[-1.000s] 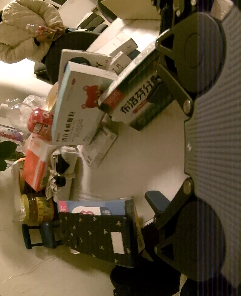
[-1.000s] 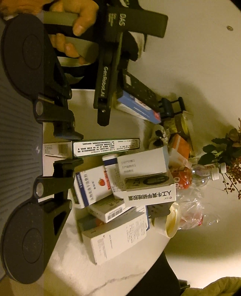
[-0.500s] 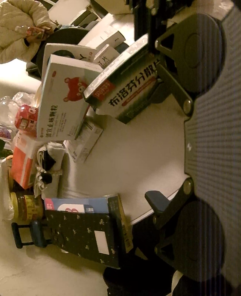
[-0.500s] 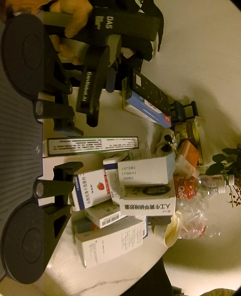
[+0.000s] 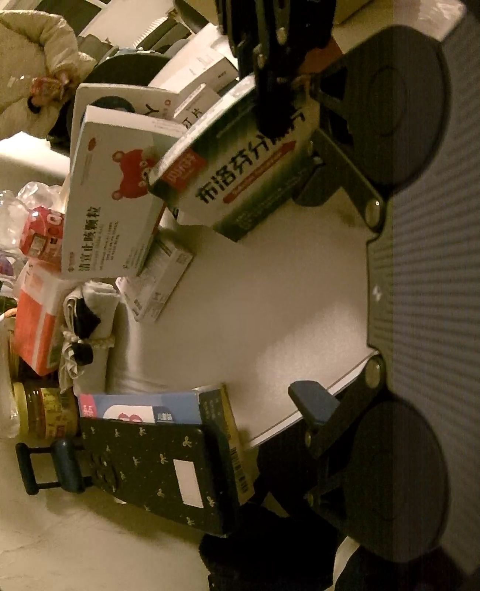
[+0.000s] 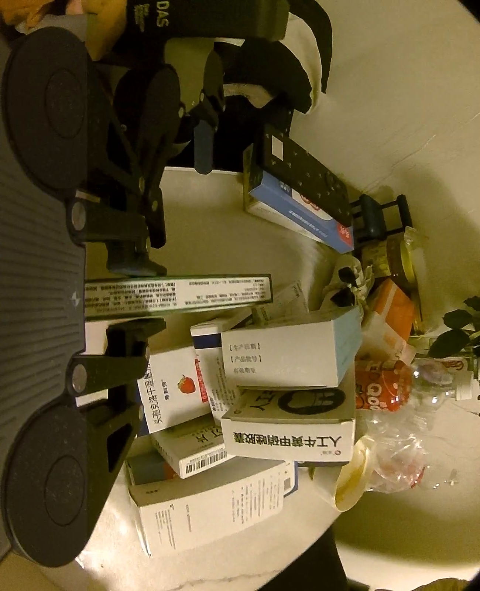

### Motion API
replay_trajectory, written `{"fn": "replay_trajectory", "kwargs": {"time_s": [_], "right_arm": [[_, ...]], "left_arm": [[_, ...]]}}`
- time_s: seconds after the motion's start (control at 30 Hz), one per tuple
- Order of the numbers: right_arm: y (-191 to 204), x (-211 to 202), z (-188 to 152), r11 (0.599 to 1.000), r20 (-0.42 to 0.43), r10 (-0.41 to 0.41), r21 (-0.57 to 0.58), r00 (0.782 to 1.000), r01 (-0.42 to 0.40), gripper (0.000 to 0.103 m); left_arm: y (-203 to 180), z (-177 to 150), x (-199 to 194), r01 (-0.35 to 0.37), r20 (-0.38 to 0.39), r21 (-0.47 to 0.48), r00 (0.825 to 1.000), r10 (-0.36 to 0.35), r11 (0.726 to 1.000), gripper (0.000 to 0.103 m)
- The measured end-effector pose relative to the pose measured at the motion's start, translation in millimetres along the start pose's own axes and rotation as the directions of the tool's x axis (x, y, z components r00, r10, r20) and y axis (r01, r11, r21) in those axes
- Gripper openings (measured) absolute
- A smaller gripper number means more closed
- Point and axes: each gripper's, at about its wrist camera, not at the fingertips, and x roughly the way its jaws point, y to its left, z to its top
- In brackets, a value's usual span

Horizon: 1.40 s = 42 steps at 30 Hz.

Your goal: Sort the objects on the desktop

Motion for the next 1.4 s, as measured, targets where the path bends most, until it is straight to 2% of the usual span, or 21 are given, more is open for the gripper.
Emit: {"fn": "replay_trajectory", "kwargs": {"time_s": [0.27,0.6,1.1,1.4], "right_arm": [[-2.6,-9.0,-1.7,1.000,0.021,0.010,0.023,1.000,-0.011,0.022],[-7.6,-42.4,-9.3,0.999,0.061,0.025,0.038,0.998,-0.028,0.022],[-24.8,-91.6,-25.9,0.995,0.115,-0.060,0.082,0.992,0.050,0.022],[-40.1,-120.4,-31.5,0.988,0.160,-0.113,0.127,0.981,0.093,0.022]], "left_arm": [[0.0,-1.0,-1.4,0.007,0.003,0.005,1.000,-0.007,1.000,0.102],[-8.9,-1.5,-7.4,0.026,0.018,0.025,0.999,-0.027,0.999,0.102],[-44.1,-0.7,-12.3,0.074,0.027,0.101,0.997,-0.078,0.992,0.102],[-62.0,-3.9,-10.8,0.098,0.018,0.134,0.995,-0.101,0.986,0.103]]}}
